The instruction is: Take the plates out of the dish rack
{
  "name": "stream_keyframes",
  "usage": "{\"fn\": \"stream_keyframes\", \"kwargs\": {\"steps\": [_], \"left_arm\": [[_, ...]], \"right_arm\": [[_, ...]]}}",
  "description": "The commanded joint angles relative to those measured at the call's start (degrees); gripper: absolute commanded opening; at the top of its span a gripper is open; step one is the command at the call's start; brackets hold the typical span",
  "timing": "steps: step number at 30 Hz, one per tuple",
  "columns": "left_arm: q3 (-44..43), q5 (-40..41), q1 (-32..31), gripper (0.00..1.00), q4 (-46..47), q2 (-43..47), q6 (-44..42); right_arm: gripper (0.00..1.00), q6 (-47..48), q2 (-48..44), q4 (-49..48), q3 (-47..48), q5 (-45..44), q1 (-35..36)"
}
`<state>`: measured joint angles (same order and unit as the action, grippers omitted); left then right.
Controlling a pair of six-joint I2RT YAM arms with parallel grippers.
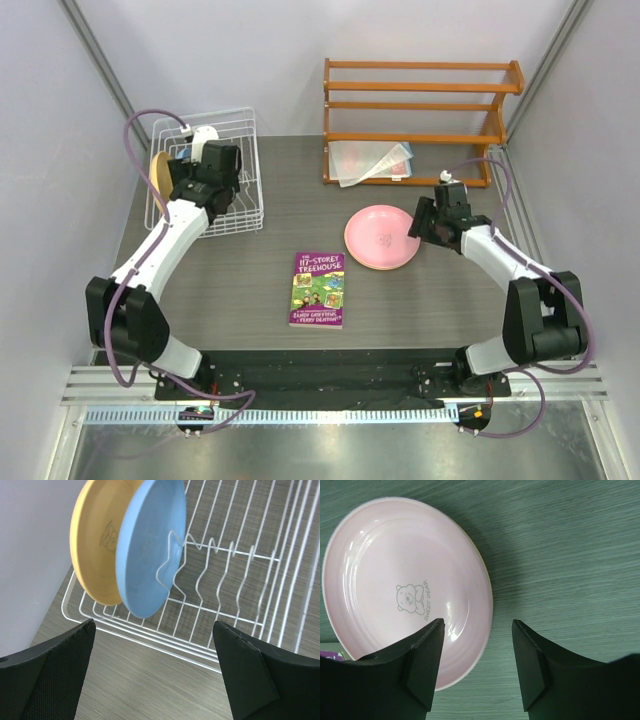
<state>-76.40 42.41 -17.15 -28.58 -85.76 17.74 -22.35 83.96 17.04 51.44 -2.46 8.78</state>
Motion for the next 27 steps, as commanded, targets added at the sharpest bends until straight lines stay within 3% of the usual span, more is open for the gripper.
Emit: {"fn": "stream_keyframes", "kwargs": {"steps": [1,10,16,20,25,27], "left_arm": [[-2.6,0.3,2.7,1.0,1.8,-1.3,0.1],[-3.1,2.9,7.9,0.99,6.2,-5.6,-3.9],[-6.0,3.4,9.8,0.92,8.8,-10.3,-5.7],[-7.8,2.2,10.8,0.74,9.1,-12.9,-6.1],[-8.2,2.1,11.2,0.62,9.8,-14.7,-6.2],[-8.4,2.2,11.2,0.48,9.1,-15.4,-6.0]], "right_arm": [[0.63,1.3,-6.4,0.6,2.5,-4.0,-0.2],[0.64,1.7,-6.0,0.5,2.5,-3.2,-0.2],[0.63,1.9,-4.2,0.5,2.9,-2.6,-0.1],[0.62,1.9,-4.2,0.5,2.7,-2.4,-0.2],[0.61,2.1,-3.4,0.4,3.0,-2.6,-0.2],[0.61,2.0,-2.8,0.1,3.0,-2.3,-0.2]]}}
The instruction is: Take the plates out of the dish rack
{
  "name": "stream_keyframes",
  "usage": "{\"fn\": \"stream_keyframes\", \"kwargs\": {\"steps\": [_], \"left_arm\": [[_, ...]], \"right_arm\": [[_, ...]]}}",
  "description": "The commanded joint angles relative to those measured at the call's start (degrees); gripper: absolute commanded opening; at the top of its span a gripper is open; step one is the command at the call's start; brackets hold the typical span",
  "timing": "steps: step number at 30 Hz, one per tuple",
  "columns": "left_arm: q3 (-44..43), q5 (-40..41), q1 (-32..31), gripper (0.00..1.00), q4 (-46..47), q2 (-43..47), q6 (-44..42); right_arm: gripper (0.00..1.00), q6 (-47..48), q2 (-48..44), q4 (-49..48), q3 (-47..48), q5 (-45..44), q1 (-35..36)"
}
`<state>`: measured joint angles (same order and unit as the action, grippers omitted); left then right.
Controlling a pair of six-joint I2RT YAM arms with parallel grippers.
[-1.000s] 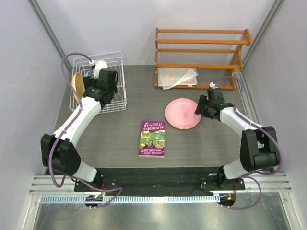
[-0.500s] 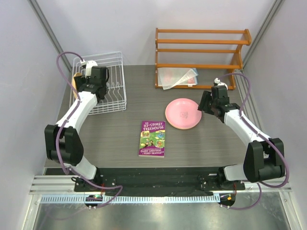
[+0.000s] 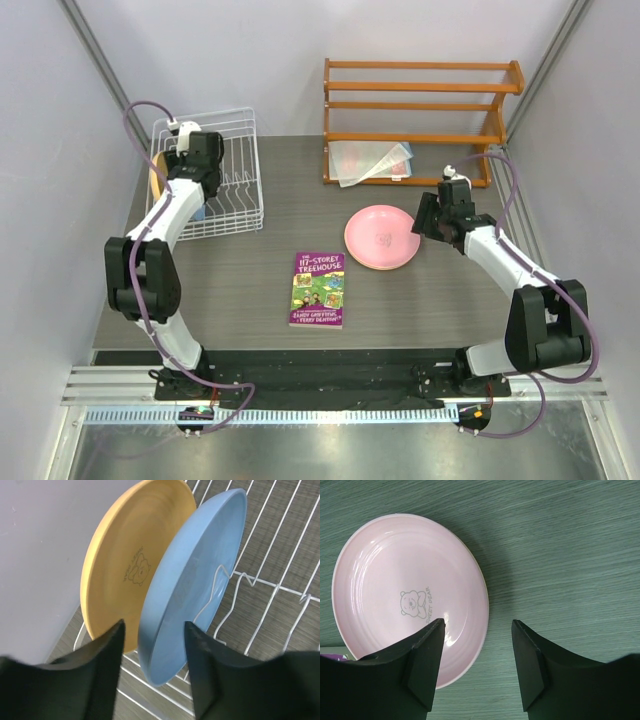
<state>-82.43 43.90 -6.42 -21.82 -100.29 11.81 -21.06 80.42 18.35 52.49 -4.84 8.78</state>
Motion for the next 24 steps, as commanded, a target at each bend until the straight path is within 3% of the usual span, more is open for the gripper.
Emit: {"fn": "stream_keyframes", "kwargs": {"steps": [1,2,4,10,24], "left_arm": [[-2.4,0.7,0.5,0.45,2.1,-1.0,0.2],[-2.4,0.7,0.5,0.34,1.9,-1.2,0.4],[-2.2,0.7,0.5,0.31,1.7,-1.1,0.4],[-1.3,1.2,0.4,0.03,1.0,1.3,0.8],[-0.5,10.7,-2.8,0.0,6.5,7.6,-7.2]], "right_arm": [[0.61,0.8,0.8,-1.2,1.7,0.2,-0.2],[0.61,0.7,1.0,-1.5,1.7,0.4,-0.2],[0.61,0.6,1.4,-1.6,1.7,0.4,-0.2],[0.61,0.4,1.8,-2.2,1.4,1.3,-0.2],[0.61,0.2,1.1,-2.2,1.1,2.8,-0.2]]}}
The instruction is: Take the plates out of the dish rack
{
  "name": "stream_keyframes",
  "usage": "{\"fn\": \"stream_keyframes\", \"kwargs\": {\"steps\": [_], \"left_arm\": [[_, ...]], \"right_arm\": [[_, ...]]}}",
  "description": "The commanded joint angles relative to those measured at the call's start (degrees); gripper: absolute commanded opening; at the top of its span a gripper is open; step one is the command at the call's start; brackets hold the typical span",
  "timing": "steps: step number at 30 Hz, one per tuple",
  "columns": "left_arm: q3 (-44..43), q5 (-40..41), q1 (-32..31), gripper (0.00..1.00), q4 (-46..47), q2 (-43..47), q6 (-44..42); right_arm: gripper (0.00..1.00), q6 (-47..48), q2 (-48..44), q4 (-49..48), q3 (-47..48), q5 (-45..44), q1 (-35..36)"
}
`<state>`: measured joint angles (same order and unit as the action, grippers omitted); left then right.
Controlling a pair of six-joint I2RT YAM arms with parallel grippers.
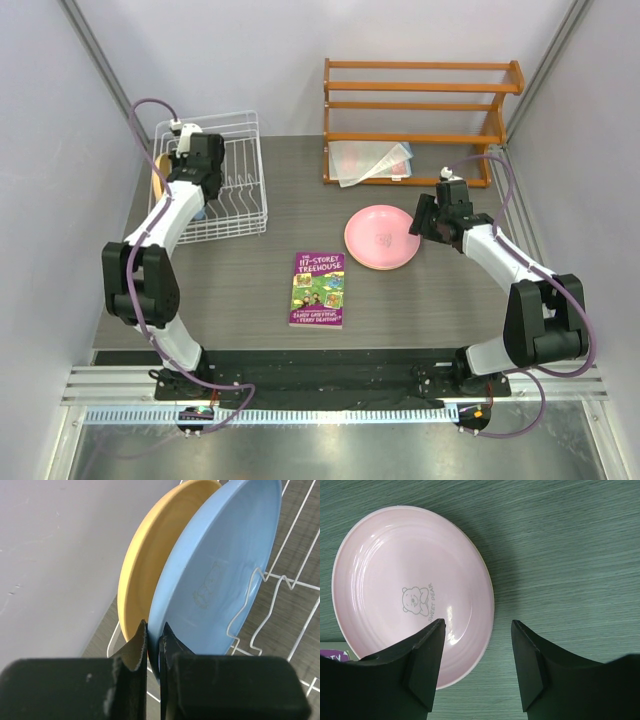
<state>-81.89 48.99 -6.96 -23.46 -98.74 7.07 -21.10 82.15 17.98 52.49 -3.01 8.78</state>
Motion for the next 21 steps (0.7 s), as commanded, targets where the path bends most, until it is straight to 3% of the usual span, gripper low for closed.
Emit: {"fn": "stream_keyframes", "kwargs": {"steps": [1,8,21], "left_arm": [[-1.3,6.9,-2.6,0.0,8.3,6.4,-3.2],[-0.4,8.4,-3.7,0.0,8.7,9.7,-4.2],[3.4,11.7,-4.7,0.0,8.2,7.8,-3.3]], "right_arm": [[0.61,0.0,-0.7,-1.7,1.0,1.2,-0.2],[0.61,-0.1,-1.7,-1.8,0.9,2.1,-0.2],[0.61,0.2,-3.4,-1.6,0.2,2.2,-0.2]]}}
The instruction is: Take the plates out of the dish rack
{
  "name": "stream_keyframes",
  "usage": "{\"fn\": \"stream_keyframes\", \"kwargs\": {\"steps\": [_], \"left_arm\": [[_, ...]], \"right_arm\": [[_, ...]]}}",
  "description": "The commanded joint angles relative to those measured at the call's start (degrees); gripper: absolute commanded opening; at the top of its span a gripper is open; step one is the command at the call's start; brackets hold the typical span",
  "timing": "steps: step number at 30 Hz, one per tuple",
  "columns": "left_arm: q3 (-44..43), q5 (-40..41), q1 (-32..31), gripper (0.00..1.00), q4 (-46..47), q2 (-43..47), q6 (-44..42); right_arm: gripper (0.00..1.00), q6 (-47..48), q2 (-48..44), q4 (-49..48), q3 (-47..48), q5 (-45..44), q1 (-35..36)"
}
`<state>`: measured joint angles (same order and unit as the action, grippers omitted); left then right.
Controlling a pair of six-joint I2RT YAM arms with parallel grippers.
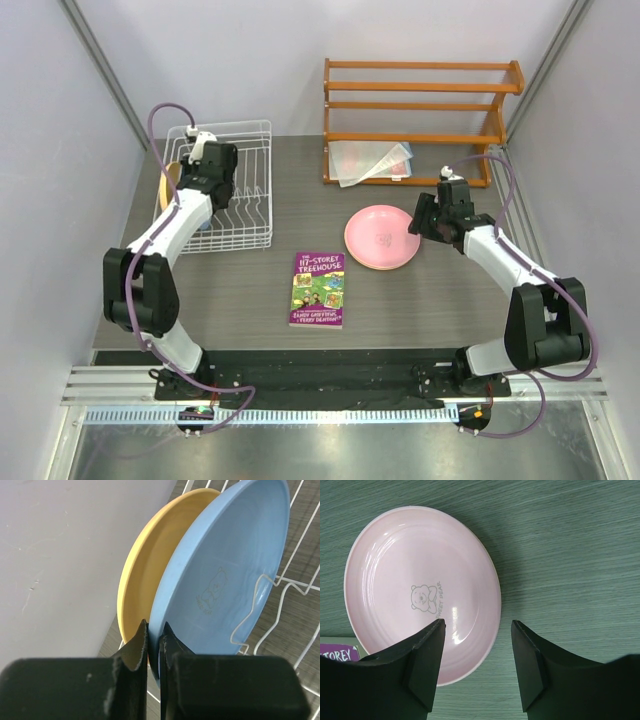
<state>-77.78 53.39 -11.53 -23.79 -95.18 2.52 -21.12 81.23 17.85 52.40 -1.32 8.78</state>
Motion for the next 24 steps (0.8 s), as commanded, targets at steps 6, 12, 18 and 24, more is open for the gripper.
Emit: {"fn": "stream_keyframes", "kwargs": {"steps": [6,12,18,24], "left_arm": [[-0.3,8.9,-0.2,0.0,7.5,2.1,1.3],[-0.7,16.9,-2.4,0.0,8.8,0.2,-0.2],[0.6,21.9,-5.0,0.0,12.5,-1.9,-2.3],[1.2,23.3,-6.1,0.0,12.5,-2.6,-2.3]], "right_arm": [[0.61,0.4,-2.0,-1.5,0.1,0.6,-0.2],[0.61,0.6,-1.2,-1.6,0.2,0.5,-0.1],[0.61,0.8,-0.5,-1.8,0.4,2.8,-0.2],[0.61,0.9,-0.1,-2.2,0.0,2.8,-0.2]]}}
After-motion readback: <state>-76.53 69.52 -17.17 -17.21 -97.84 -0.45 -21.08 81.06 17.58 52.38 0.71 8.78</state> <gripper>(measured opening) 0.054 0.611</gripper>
